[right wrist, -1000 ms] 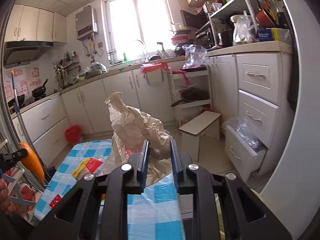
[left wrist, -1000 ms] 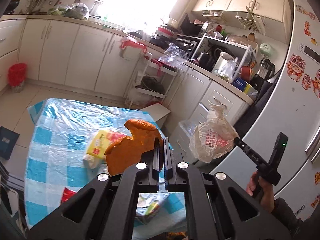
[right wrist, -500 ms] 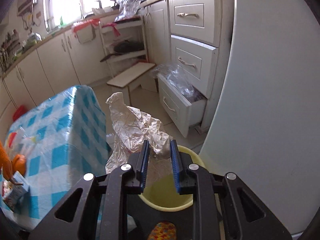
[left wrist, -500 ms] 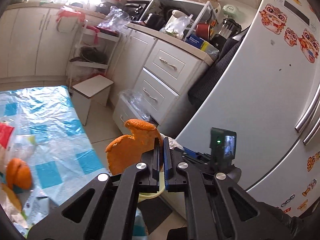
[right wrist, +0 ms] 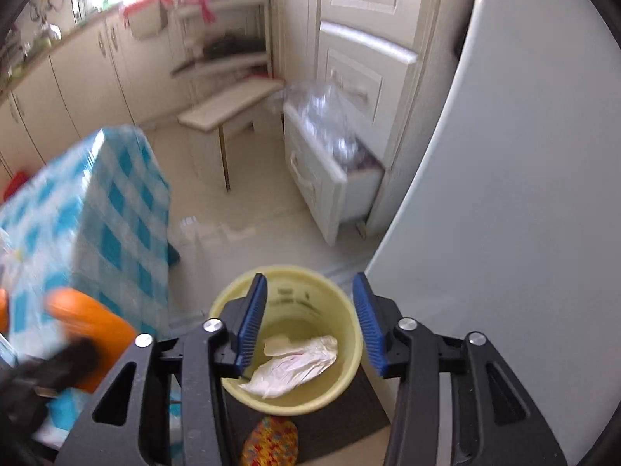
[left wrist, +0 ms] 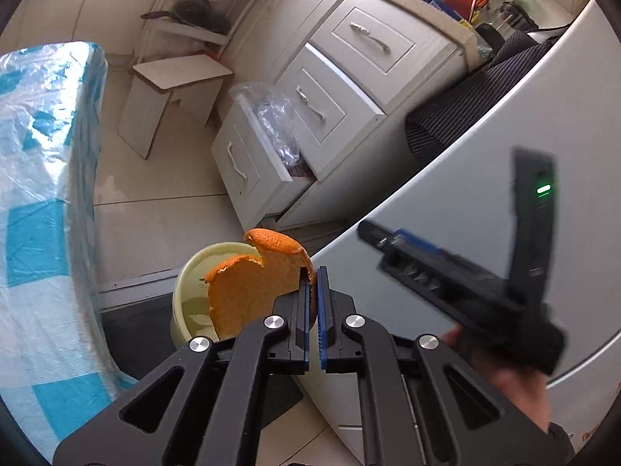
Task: Collect trash
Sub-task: 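Open the right tool over the yellow bin while the left tool drops the orange peel in, then move both tools back over the table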
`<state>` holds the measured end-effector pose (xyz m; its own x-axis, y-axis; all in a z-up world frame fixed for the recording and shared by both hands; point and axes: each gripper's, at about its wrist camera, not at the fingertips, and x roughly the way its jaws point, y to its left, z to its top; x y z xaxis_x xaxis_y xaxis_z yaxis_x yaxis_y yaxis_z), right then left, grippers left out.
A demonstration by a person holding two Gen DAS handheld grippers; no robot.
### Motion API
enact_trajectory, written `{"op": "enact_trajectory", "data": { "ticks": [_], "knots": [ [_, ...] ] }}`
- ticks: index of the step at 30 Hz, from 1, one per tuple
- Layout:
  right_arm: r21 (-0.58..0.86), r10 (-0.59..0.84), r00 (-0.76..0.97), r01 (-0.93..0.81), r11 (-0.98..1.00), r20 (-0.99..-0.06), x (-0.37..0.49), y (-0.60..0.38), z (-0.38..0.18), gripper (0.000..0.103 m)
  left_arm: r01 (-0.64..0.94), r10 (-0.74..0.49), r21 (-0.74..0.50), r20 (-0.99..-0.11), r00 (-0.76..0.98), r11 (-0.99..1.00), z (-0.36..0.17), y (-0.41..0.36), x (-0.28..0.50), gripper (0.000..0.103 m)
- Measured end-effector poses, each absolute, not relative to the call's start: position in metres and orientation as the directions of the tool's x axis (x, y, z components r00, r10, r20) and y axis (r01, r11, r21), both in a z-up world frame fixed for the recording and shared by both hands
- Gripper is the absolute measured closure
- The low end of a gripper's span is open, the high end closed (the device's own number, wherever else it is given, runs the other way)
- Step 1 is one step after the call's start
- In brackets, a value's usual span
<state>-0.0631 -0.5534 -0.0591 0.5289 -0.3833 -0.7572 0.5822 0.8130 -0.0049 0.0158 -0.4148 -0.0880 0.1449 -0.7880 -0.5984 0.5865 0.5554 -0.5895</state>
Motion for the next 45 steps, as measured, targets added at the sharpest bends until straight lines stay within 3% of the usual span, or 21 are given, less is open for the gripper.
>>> {"op": "enact_trajectory", "data": {
  "ticks": [5,7,8,9,12,16,18,26,30,37,45],
  "knots": [
    [0.03,-0.456,0.653,0.59,0.807,-0.605,-0.08,-0.547,-0.006,0.038,0.574,-0.742,-0.566,-0.661,0.114,0.592,-0.121,-0.453,0.014,0.097],
    [0.025,-0.47,0.677,0.584,0.811,-0.567,-0.076,-0.543,0.003,0.035,0.562,-0.713,-0.559,-0.696,0.081,0.609,-0.133,-0.468,0.016,0.08],
    [0.023,-0.47,0.684,0.579,0.815,-0.557,-0.074,-0.542,0.005,0.034,0.556,-0.696,-0.547,-0.713,0.083,0.626,-0.135,-0.474,0.017,0.065],
    [0.025,-0.466,0.69,0.573,0.819,-0.554,-0.071,-0.542,0.006,0.034,0.552,-0.684,-0.535,-0.724,0.09,0.639,-0.135,-0.476,0.016,0.056],
    [0.049,-0.446,0.715,0.555,0.83,-0.538,-0.067,-0.54,0.011,0.032,0.582,-0.686,-0.506,-0.716,0.129,0.637,-0.12,-0.469,0.01,0.046],
    [0.051,-0.462,0.744,0.551,0.833,-0.483,-0.063,-0.527,0.022,0.02,0.618,-0.658,-0.423,-0.724,0.21,0.663,-0.094,-0.45,0.006,0.033],
    [0.054,-0.453,0.765,0.533,0.844,-0.458,-0.063,-0.518,0.028,0.019,0.624,-0.646,-0.392,-0.722,0.245,0.675,-0.08,-0.432,0.004,0.027],
    [0.038,-0.425,0.832,0.467,0.883,-0.358,-0.066,-0.478,0.049,0.011,0.601,-0.511,-0.149,-0.703,0.494,0.785,-0.018,-0.317,-0.029,0.014],
    [0.047,-0.383,0.868,0.418,0.907,-0.317,-0.078,-0.446,0.06,0.01,0.519,-0.406,-0.053,-0.691,0.598,0.853,0.0,-0.25,-0.037,0.013],
    [0.116,-0.29,0.907,0.338,0.934,-0.306,-0.094,-0.393,0.059,0.007,0.403,-0.281,0.043,-0.649,0.707,0.914,0.021,-0.168,-0.035,0.012],
    [0.121,-0.208,0.924,0.257,0.959,-0.32,-0.079,-0.337,0.055,0.007,0.31,-0.21,0.06,-0.614,0.761,0.949,0.027,-0.112,-0.03,0.01]
  ]
}}
